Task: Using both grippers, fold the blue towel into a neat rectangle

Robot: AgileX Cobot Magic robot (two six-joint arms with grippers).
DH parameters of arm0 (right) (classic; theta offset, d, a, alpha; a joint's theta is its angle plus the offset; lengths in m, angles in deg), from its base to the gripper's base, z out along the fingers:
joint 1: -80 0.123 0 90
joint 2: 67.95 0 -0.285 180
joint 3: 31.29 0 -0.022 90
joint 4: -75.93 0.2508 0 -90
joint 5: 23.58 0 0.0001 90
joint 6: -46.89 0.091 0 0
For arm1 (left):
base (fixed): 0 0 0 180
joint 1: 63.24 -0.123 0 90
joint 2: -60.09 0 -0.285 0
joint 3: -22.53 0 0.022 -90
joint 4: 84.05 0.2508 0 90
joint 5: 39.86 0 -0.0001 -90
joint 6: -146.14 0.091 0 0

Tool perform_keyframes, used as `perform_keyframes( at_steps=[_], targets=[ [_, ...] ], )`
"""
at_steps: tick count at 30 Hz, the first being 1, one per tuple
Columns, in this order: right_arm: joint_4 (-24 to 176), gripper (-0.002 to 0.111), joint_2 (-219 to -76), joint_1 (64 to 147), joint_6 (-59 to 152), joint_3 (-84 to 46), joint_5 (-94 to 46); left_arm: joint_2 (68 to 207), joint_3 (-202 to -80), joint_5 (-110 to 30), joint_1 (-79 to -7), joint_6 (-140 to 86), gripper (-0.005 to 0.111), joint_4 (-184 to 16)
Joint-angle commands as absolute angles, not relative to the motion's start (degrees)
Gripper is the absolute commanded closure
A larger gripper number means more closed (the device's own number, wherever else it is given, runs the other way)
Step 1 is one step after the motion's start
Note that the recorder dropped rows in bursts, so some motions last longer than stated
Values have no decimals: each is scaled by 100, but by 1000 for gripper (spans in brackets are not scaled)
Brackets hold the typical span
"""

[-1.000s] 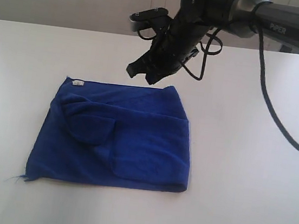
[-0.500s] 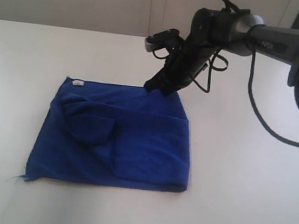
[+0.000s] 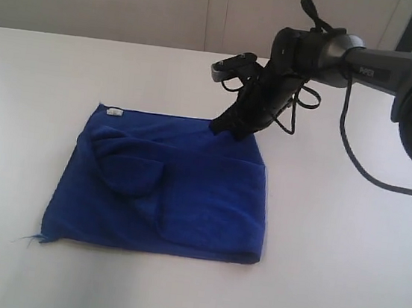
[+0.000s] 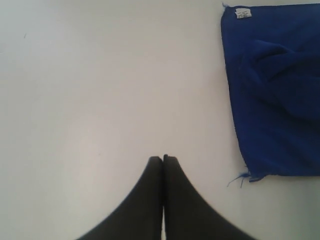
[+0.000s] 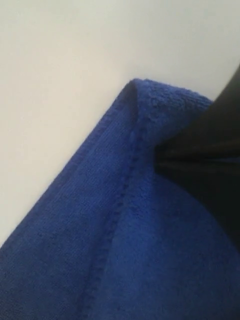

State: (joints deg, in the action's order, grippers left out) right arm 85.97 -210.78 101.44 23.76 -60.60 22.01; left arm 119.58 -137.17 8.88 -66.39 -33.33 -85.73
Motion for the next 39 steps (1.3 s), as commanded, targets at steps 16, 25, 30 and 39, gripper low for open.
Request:
perform_keyframes(
  at_steps=[16,25,30,39],
  targets=[
    [7593,108,-21086,9528,4040,-5929,4082,11924,-13740,922,-6659,-3386,107,-8572],
    [7539,108,-20691,9528,4348,-4801,3731,11924,-13740,922,-6659,-3386,107,-8572],
    [7539,108,-20229,9528,4419,-4163,3617,11924,-13740,922,-6659,-3386,107,-8572],
    [7593,108,-19407,9539,4476,-3170,3398,11924,-13740,922,-6659,-3386,107,-8572]
  ],
)
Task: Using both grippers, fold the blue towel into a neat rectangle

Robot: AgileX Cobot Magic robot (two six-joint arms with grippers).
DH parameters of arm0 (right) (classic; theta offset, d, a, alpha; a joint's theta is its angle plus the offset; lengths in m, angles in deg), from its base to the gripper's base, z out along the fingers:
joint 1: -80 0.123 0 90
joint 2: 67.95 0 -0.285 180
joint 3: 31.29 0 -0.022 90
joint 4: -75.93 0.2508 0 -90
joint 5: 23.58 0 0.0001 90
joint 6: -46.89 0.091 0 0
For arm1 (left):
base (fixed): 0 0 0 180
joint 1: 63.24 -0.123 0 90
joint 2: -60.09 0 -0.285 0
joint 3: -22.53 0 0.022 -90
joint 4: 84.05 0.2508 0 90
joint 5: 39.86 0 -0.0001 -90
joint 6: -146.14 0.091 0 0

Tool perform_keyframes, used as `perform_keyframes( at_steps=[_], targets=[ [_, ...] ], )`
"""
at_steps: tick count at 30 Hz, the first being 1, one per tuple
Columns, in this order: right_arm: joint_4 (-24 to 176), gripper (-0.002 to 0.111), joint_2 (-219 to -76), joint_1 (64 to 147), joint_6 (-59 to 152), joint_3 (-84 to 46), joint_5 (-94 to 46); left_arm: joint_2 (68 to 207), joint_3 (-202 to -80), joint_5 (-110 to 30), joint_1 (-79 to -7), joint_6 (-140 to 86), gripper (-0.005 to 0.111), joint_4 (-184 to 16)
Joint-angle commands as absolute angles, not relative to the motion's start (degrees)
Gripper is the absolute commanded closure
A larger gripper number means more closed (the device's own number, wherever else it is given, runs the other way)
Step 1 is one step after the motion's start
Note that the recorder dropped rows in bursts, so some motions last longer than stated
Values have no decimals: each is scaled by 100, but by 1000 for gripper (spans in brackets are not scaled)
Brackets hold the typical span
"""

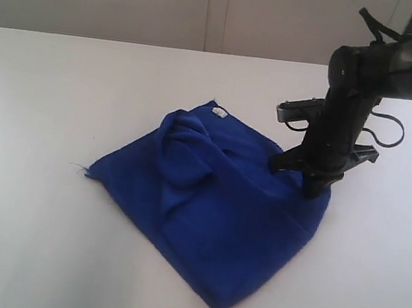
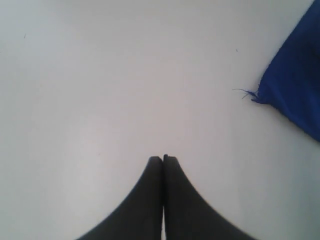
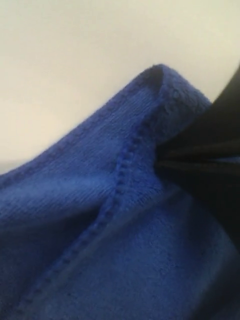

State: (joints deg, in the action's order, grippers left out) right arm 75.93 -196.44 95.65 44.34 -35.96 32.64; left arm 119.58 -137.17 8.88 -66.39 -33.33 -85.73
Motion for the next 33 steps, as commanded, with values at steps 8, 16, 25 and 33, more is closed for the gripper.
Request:
perform_keyframes(
  at_steps=[8,16,25,33],
  targets=[
    [7680,108,-18474,9539,4578,-2809,2893,11924,-13740,922,-6659,-3386,107,-8572],
    [9043,108,-18641,9636,3346,-3680,2223,11924,-13740,922,-6659,-3386,107,-8572],
    [9560,108,-19774,9664,2609,-4992,2158,11924,-13740,922,-6659,-3386,107,-8572],
    [10256,108,-20580,9664,1733,-5801,2104,11924,-13740,922,-6659,-3386,107,-8572]
  ],
)
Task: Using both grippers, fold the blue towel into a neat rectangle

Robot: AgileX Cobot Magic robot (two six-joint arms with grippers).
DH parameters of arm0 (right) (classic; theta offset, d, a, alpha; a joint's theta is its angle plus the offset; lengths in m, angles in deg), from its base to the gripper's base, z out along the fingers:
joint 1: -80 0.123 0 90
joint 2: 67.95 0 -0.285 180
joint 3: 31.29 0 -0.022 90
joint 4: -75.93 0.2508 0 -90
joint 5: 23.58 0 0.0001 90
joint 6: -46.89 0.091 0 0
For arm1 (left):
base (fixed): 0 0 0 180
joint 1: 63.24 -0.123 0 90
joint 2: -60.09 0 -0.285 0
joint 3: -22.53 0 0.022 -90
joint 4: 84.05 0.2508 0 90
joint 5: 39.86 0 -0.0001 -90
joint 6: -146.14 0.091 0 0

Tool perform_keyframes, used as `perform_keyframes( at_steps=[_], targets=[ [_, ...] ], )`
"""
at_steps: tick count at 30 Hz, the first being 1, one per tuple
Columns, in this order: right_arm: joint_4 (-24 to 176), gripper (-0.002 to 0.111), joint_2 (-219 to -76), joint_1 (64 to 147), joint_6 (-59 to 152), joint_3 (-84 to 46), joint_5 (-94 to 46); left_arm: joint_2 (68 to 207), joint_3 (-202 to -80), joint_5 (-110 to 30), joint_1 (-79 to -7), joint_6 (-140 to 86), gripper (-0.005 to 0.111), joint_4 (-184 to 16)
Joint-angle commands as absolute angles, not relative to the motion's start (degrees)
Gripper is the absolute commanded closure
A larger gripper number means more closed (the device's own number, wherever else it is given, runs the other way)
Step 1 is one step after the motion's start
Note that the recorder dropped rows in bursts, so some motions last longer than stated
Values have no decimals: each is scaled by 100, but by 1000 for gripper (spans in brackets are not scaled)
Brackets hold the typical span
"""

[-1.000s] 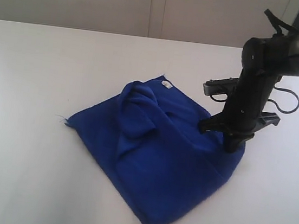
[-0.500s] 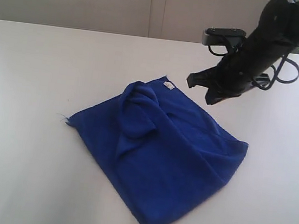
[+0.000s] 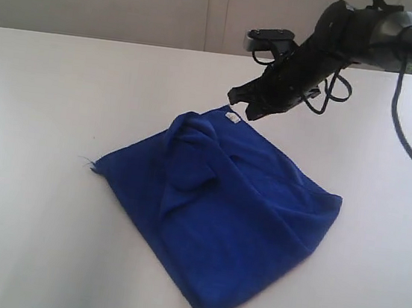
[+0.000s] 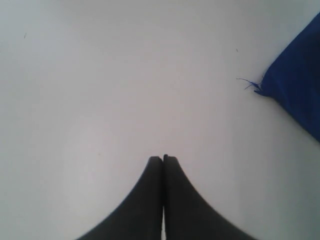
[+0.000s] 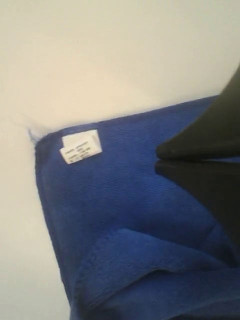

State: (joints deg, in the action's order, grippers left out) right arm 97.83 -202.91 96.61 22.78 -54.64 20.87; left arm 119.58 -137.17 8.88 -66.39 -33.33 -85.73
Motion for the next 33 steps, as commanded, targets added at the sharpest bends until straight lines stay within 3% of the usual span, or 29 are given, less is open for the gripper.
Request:
perform_keyframes(
  at_steps=[1,14,18,33],
  targets=[
    [10360,108,-20677,9664,1684,-5892,2117,11924,-13740,922,-6659,-3386,107,-8572],
    [10436,108,-21450,9664,1615,-6422,2105,11924,-13740,922,-6659,-3386,107,-8572],
    [9070,108,-21476,9627,2642,-6422,1988,11924,-13740,922,-6659,-3386,107,-8572],
    [6968,108,-21476,8898,5417,-6422,2607,11924,-13740,922,-6659,-3386,107,-8572]
  ],
)
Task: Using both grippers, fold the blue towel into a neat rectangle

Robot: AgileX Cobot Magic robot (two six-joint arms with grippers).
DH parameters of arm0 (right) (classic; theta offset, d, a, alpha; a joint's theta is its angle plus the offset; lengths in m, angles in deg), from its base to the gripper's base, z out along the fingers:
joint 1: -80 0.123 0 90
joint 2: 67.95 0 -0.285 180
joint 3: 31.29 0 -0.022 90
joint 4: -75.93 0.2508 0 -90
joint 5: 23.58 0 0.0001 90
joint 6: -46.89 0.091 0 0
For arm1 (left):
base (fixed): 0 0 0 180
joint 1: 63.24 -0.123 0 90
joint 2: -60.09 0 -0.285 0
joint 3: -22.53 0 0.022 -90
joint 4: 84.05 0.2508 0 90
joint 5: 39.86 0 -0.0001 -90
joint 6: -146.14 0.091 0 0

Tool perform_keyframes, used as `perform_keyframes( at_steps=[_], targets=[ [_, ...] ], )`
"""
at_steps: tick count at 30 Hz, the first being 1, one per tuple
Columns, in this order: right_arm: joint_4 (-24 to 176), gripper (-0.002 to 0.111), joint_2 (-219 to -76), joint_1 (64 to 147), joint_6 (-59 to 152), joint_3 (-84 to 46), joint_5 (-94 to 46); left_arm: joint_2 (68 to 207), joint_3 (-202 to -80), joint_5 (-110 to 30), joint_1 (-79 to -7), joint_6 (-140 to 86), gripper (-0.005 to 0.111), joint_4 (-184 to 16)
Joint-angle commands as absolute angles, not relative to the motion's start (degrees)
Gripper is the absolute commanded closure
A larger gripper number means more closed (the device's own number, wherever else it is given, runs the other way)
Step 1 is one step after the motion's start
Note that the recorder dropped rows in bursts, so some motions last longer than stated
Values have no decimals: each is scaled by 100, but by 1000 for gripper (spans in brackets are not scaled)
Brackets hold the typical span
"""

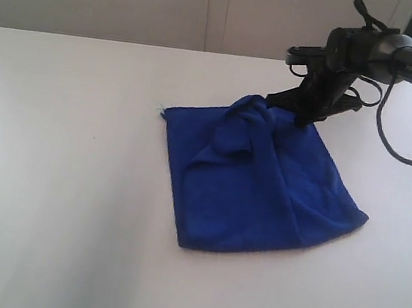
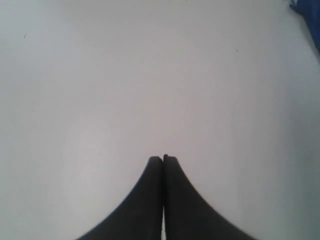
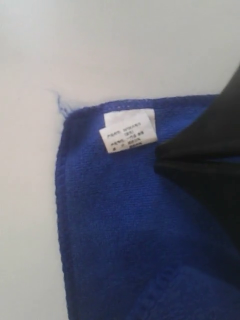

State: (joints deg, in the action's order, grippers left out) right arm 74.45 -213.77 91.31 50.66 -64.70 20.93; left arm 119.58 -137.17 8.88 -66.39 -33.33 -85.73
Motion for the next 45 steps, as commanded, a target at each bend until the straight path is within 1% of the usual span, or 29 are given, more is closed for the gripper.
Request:
perform_keyframes(
  at_steps=[1,7,14,20,24,33,39,45],
  targets=[
    [6966,108,-21476,8867,5461,-6422,2634,11924,-13740,922,-6659,-3386,107,-8572],
    [6836,108,-21476,8785,5618,-6422,2674,11924,-13740,922,-6659,-3386,107,-8572],
    [6808,108,-21389,8785,5658,-6424,2389,11924,-13740,922,-6659,-3386,107,-8572],
    [6868,108,-20828,8796,5647,-6424,2298,11924,-13740,922,-6659,-3386,107,-8572],
    [6977,108,-20413,8920,5442,-6424,2624,11924,-13740,922,-6659,-3386,107,-8572],
    [7186,108,-20130,9758,4993,-6365,3574,11924,-13740,922,-6659,-3386,107,-8572],
    [7739,108,-20086,10374,4657,-6059,3838,11924,-13740,922,-6659,-3386,107,-8572],
    [7753,108,-19980,10829,4563,-5584,3928,11924,-13740,922,-6659,-3386,107,-8572]
  ],
)
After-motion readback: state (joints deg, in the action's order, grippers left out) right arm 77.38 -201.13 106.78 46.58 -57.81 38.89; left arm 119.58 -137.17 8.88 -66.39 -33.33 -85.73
